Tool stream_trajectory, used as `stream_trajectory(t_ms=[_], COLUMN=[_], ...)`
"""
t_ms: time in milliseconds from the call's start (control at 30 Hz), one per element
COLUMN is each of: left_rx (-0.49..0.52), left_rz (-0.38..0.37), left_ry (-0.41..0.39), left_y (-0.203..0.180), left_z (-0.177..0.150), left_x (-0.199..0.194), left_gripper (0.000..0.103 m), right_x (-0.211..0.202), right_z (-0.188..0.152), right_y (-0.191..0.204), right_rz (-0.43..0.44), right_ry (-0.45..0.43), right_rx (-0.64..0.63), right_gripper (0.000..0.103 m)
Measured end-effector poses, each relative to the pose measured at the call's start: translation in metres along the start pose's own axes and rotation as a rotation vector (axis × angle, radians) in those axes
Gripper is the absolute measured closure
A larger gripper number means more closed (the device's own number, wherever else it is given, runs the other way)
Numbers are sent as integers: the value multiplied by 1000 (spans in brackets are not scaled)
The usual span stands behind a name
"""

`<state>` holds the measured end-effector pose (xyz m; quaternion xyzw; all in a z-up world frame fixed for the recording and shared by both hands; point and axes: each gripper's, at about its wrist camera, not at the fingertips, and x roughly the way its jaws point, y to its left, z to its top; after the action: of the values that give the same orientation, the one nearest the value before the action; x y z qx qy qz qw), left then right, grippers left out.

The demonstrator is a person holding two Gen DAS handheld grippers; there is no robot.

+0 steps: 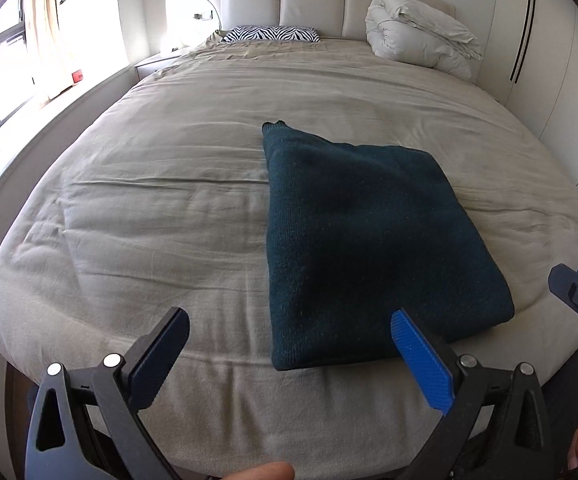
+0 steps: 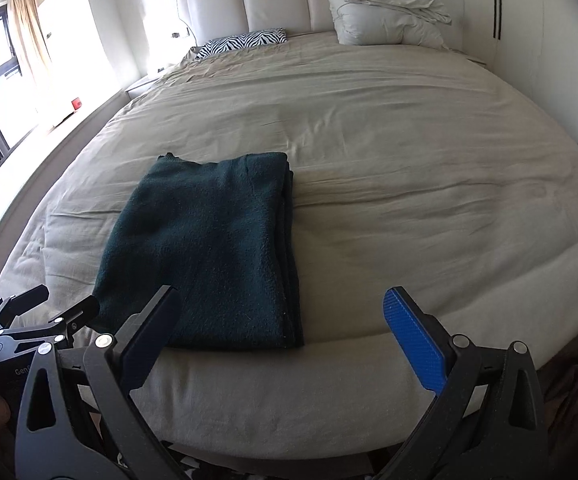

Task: Fold small clothes

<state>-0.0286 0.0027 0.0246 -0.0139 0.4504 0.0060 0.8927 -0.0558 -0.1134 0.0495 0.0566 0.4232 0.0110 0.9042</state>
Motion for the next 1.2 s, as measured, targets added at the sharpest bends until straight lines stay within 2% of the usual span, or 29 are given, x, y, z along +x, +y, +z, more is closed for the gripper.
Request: stream_trajectory(t_ms=[1200], left_rx=[-2], left_rz=[8], left_ry=[11], left_y=[3], left_z=[-1], left_x=[2], left_gripper=[0], right_x=[19], right_z=[-4], right_y=[1], right_rz=[10], right_ry=[58], right_rx=[35], right_gripper=[0])
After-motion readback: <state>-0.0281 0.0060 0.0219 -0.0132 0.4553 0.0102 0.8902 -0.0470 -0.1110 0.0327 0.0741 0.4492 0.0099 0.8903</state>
